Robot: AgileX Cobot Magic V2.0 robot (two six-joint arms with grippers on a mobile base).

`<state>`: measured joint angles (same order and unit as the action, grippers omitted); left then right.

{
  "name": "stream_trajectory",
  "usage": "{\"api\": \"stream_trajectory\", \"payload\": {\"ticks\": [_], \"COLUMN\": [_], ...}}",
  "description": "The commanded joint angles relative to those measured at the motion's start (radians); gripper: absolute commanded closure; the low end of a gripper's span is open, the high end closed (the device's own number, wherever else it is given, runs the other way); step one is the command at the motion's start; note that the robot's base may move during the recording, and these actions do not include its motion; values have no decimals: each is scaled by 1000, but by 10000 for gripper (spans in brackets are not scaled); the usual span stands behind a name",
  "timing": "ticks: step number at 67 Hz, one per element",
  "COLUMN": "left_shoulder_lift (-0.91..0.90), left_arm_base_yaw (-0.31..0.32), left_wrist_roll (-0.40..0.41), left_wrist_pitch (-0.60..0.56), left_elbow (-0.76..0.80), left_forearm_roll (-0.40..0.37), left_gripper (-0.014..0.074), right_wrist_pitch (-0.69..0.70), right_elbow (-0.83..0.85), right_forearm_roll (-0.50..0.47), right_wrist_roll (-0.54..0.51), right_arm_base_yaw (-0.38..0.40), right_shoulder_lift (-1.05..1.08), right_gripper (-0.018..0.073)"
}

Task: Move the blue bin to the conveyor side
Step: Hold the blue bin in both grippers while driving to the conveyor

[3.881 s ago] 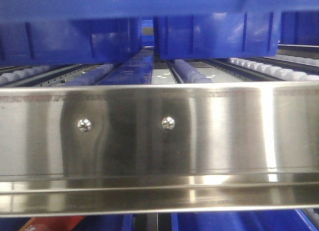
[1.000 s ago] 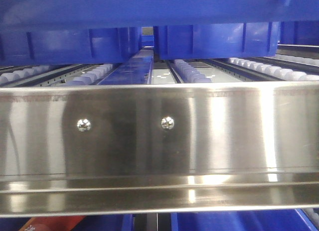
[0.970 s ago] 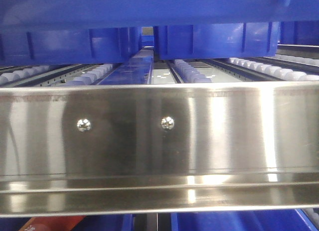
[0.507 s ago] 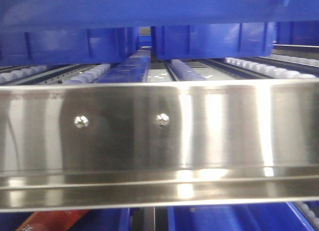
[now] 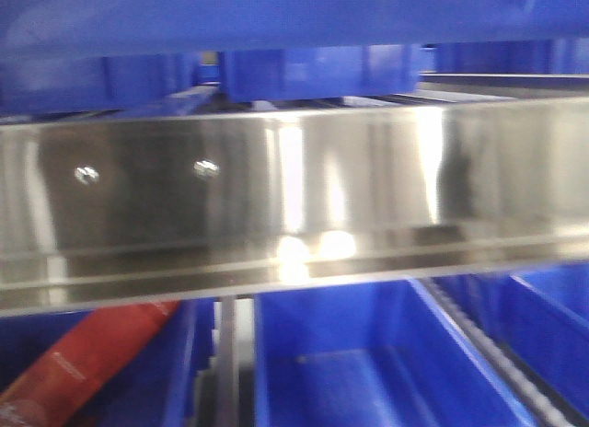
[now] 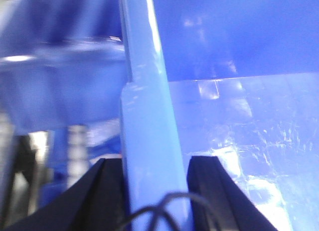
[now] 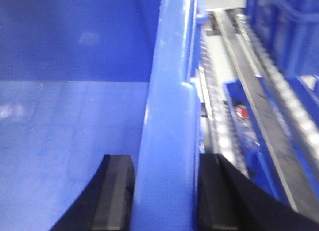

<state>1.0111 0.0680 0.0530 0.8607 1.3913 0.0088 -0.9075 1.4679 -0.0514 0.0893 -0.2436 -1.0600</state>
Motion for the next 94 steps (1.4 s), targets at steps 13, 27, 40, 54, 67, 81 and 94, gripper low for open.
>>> {"api": "stream_trajectory", "payload": {"ticks": [13, 27, 40, 54, 67, 81, 94], "left_shoulder_lift": [-26, -26, -26, -26, -26, -26, -26], "left_arm_base_yaw": [-4, -4, -4, -4, -4, -4, -4], "left_wrist_roll": [-19, -19, -19, -19, -19, -19, -19], "left_wrist_pitch": [-101, -101, -101, -101, -101, -101, -101], "left_elbow": [17, 17, 17, 17, 17, 17, 17], "left_forearm_roll": [65, 65, 65, 65, 65, 65, 65], "left_gripper": [615, 615, 615, 615, 615, 615, 615], "right_wrist_pitch": [100, 100, 100, 100, 100, 100, 100], "right_elbow": [17, 17, 17, 17, 17, 17, 17], "right_forearm_roll": [74, 74, 74, 74, 74, 74, 74], "right_wrist_roll": [-10, -10, -10, -10, -10, -10, -10], "right_arm_base_yaw": [10, 10, 10, 10, 10, 10, 10], "right_shoulder_lift": [23, 23, 23, 23, 23, 23, 23], "right_gripper": [629, 629, 629, 629, 629, 629, 629]}}
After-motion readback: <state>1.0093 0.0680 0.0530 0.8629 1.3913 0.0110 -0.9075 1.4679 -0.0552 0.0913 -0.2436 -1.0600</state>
